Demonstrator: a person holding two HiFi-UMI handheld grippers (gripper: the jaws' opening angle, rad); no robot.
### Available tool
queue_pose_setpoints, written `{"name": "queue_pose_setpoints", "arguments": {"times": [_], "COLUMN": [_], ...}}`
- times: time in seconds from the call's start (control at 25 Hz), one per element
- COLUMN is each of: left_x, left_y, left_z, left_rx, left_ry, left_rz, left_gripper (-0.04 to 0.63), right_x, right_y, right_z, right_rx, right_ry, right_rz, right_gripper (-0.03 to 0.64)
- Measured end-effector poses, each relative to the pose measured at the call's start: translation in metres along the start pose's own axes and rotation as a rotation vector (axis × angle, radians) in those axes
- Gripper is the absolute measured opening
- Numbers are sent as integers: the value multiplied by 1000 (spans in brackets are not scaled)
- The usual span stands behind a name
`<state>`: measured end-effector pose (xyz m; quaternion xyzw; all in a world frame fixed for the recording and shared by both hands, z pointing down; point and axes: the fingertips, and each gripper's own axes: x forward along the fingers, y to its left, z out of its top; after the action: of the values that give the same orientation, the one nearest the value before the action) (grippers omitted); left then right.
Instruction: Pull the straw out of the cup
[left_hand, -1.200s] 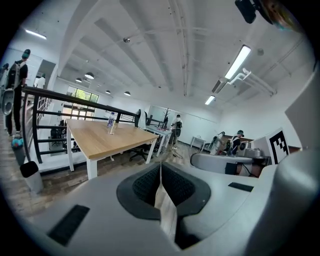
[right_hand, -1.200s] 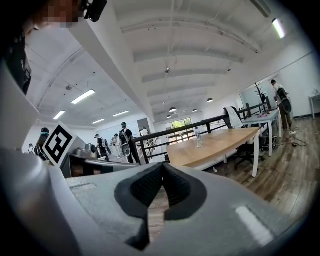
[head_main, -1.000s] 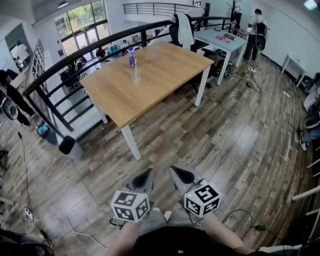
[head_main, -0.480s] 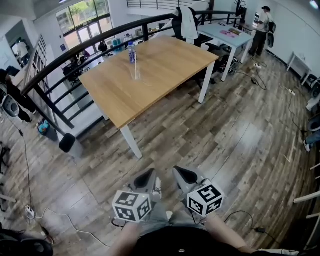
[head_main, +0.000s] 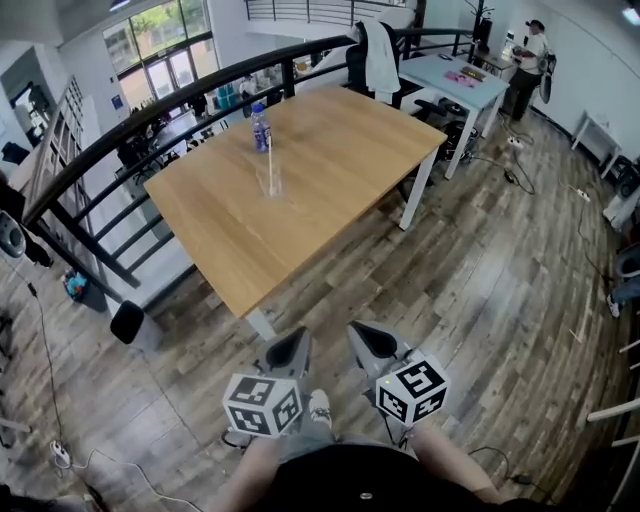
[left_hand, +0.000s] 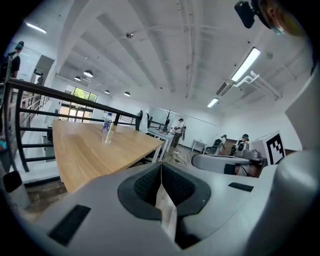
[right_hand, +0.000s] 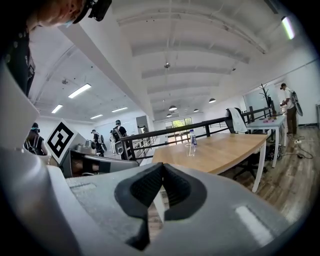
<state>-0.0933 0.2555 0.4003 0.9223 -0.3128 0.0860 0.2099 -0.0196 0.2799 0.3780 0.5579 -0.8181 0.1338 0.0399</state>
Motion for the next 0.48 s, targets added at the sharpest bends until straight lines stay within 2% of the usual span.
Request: {"name": "queue_pose_setpoints", "arguments": {"times": [0.28, 0.48], "left_x": [59, 85], "left_y": [71, 102], "left_z": [53, 70], "left_rx": [11, -19], "left_ry": [-16, -20], "left_rz": [-36, -40], "left_gripper": [17, 17], "right_x": [92, 130], "right_y": [-37, -56], "right_z": [32, 35], "right_rx": [-21, -14], "right_ry": [-8, 22], "right_rz": [-35, -45], "right_gripper": [-2, -2]}}
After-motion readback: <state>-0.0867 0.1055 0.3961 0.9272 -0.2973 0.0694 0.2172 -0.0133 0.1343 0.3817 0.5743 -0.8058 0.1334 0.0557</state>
